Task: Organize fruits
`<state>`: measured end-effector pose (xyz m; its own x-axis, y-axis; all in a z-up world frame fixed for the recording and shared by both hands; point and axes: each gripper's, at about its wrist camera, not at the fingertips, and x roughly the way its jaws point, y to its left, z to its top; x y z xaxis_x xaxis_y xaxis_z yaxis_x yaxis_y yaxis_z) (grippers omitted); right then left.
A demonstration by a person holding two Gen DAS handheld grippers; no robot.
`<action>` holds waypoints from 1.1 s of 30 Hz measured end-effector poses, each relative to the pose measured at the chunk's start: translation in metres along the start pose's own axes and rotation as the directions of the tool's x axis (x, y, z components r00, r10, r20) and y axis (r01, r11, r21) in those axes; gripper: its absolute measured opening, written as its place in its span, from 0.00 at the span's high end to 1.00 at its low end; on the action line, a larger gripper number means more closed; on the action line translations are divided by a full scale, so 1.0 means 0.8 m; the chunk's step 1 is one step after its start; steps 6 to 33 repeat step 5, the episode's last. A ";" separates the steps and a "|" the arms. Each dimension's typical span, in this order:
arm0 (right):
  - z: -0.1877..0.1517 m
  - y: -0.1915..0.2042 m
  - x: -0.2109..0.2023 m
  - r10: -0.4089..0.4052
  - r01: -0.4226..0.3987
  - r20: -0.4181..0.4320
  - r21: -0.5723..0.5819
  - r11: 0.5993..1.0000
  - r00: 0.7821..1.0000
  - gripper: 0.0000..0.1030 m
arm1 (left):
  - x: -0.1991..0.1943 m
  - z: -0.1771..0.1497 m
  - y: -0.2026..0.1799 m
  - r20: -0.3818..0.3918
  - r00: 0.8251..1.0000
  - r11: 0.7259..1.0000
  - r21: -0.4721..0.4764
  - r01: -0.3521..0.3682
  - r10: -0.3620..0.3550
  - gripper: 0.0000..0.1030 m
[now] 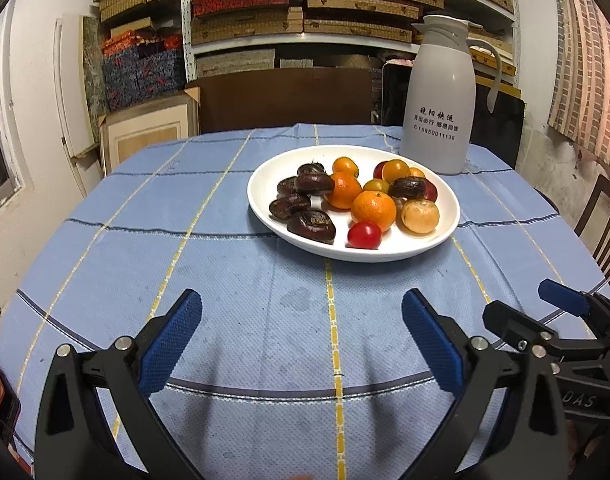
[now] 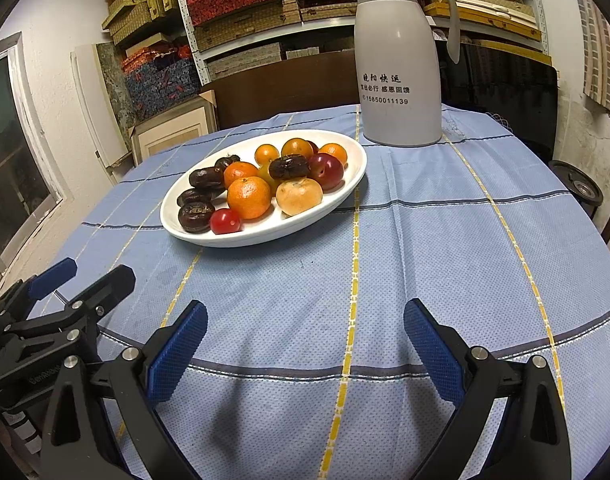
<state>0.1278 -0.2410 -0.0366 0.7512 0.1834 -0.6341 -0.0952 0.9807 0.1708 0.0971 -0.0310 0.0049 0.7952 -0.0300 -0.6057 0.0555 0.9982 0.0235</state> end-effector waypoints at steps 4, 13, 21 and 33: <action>0.000 0.001 -0.001 0.003 -0.003 -0.001 -0.002 1.000 1.000 0.04 | 0.000 0.001 0.000 0.001 1.000 1.000 -0.001 -0.003 0.003 0.05; 0.000 0.001 -0.001 0.003 -0.003 -0.001 -0.001 1.000 1.000 0.04 | 0.000 0.001 0.000 0.001 1.000 1.000 -0.001 -0.003 0.003 0.05; 0.000 0.001 -0.001 0.003 -0.003 -0.001 -0.001 1.000 1.000 0.04 | 0.000 0.001 0.000 0.001 1.000 1.000 -0.001 -0.003 0.003 0.05; 0.000 0.001 -0.001 0.003 -0.003 -0.001 -0.001 1.000 1.000 0.04 | 0.000 0.001 0.000 0.001 1.000 1.000 -0.001 -0.003 0.003 0.05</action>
